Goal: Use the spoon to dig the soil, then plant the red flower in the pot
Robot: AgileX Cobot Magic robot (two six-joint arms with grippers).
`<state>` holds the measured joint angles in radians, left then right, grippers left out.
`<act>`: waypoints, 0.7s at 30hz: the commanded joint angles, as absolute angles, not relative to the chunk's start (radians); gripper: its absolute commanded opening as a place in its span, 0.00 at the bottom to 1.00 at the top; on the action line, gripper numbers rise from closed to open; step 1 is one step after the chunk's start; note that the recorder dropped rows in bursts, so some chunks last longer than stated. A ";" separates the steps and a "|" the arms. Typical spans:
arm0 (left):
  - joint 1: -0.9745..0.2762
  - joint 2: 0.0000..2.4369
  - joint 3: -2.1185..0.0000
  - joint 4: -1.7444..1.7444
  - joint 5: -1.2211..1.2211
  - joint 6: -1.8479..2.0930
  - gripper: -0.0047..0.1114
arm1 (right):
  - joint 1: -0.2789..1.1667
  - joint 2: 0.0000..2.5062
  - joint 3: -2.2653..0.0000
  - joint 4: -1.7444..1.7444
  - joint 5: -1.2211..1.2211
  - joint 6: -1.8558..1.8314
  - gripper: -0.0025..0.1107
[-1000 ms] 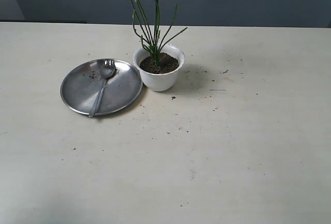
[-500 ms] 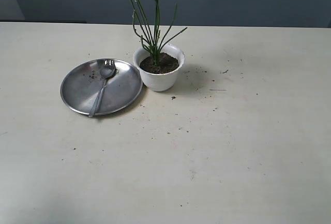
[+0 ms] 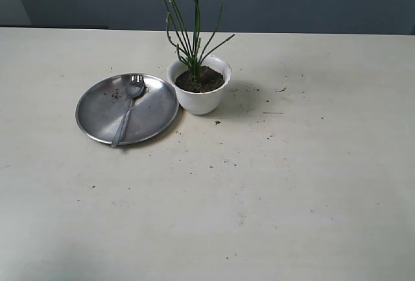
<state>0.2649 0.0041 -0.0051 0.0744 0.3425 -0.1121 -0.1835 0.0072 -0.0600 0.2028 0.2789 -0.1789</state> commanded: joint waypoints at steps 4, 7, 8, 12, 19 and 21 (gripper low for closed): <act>0.258 0.000 0.000 0.065 0.336 -0.112 0.04 | -0.164 0.000 -0.011 0.153 0.298 -0.185 0.02; 0.258 0.000 0.000 0.065 0.336 -0.112 0.04 | -0.137 0.000 0.000 0.132 0.303 -0.185 0.02; 0.258 0.000 0.000 0.065 0.336 -0.112 0.04 | -0.130 0.000 0.000 0.130 0.304 -0.185 0.02; 0.258 0.000 0.000 0.065 0.336 -0.112 0.04 | -0.117 0.000 0.000 0.124 0.306 -0.181 0.02; 0.258 0.000 0.000 0.065 0.336 -0.112 0.04 | -0.117 0.000 0.000 0.124 0.312 -0.181 0.02; 0.258 0.000 0.000 0.065 0.336 -0.112 0.04 | -0.117 0.000 0.000 0.124 0.311 -0.181 0.02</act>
